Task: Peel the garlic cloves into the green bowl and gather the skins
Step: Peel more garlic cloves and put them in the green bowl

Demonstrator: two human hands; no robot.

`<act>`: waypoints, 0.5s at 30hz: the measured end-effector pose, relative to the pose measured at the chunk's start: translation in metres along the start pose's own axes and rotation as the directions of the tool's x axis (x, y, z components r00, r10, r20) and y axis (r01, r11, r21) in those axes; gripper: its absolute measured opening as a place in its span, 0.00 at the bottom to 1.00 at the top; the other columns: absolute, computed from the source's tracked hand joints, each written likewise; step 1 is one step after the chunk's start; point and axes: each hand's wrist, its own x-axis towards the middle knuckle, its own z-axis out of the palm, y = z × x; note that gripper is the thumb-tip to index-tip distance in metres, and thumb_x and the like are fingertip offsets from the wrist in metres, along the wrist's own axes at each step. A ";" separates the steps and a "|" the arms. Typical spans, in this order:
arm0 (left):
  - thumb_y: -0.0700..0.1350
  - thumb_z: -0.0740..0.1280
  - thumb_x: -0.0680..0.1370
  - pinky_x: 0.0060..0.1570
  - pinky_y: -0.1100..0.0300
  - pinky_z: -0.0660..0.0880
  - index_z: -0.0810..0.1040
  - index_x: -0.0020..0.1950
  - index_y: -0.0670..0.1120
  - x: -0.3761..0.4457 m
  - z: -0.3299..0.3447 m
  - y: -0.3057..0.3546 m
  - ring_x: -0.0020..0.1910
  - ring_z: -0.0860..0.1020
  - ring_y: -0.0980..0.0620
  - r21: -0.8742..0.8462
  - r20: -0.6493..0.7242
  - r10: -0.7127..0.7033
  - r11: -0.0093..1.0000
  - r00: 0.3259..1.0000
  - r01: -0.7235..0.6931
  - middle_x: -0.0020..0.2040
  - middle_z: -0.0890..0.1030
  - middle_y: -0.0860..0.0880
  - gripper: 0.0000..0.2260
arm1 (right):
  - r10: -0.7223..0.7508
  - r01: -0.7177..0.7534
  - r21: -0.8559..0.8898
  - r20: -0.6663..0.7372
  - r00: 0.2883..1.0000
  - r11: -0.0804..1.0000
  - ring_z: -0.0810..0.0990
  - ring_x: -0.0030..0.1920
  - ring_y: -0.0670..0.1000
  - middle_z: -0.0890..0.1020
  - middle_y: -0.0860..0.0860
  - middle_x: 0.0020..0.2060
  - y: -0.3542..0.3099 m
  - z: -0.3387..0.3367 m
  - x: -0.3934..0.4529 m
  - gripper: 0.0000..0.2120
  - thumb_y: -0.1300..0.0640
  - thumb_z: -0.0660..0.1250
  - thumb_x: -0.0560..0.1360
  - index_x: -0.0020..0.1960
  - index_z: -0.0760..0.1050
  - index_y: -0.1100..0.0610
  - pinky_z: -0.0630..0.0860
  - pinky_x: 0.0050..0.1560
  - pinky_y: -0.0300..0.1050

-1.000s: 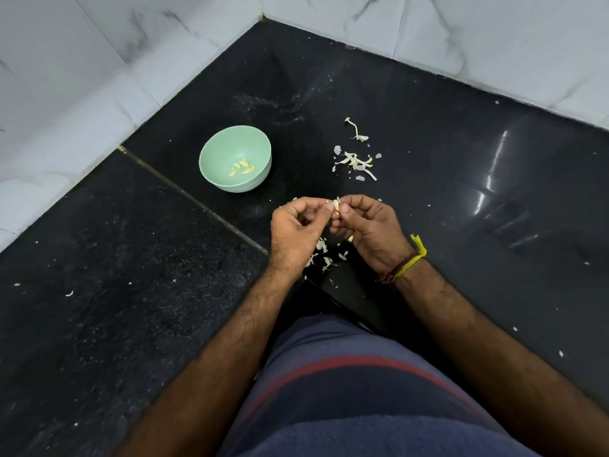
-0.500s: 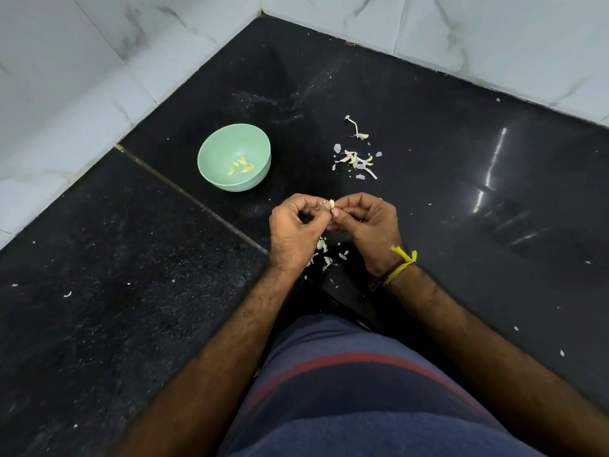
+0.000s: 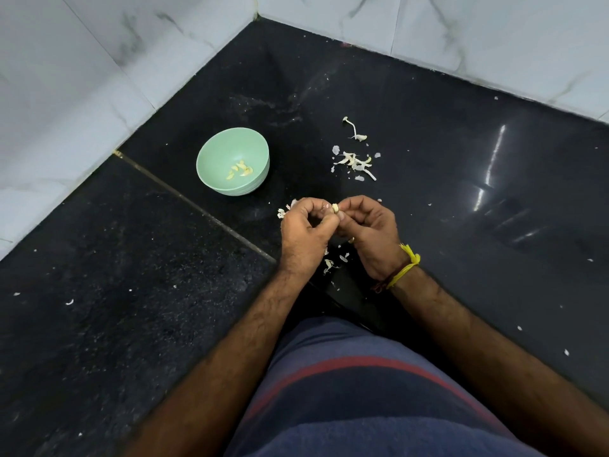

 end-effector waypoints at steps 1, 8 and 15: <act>0.51 0.70 0.68 0.48 0.36 0.81 0.82 0.42 0.44 -0.002 0.000 0.000 0.42 0.82 0.43 -0.037 0.015 -0.041 0.998 0.999 0.041 0.41 0.83 0.44 0.11 | 0.009 -0.009 0.026 0.015 1.000 1.000 0.83 0.38 0.52 0.84 0.57 0.39 -0.001 -0.001 0.000 0.04 0.70 0.67 0.76 0.51 0.76 0.65 0.80 0.39 0.43; 0.44 0.70 0.71 0.46 0.48 0.82 0.80 0.44 0.38 -0.003 -0.003 0.012 0.39 0.79 0.49 -0.144 0.052 -0.122 0.981 0.991 0.128 0.36 0.80 0.48 0.09 | 0.031 -0.031 0.015 0.044 0.999 0.999 0.85 0.39 0.52 0.86 0.56 0.39 -0.006 0.004 -0.003 0.04 0.69 0.64 0.78 0.52 0.77 0.66 0.82 0.41 0.46; 0.46 0.73 0.70 0.40 0.65 0.76 0.82 0.41 0.44 -0.004 -0.007 0.014 0.37 0.77 0.59 0.153 -0.065 0.036 0.988 0.997 -0.026 0.38 0.82 0.50 0.06 | -0.089 0.083 -0.229 -0.013 0.996 0.970 0.85 0.48 0.57 0.86 0.57 0.46 -0.007 0.001 -0.005 0.07 0.64 0.71 0.76 0.54 0.82 0.60 0.82 0.50 0.54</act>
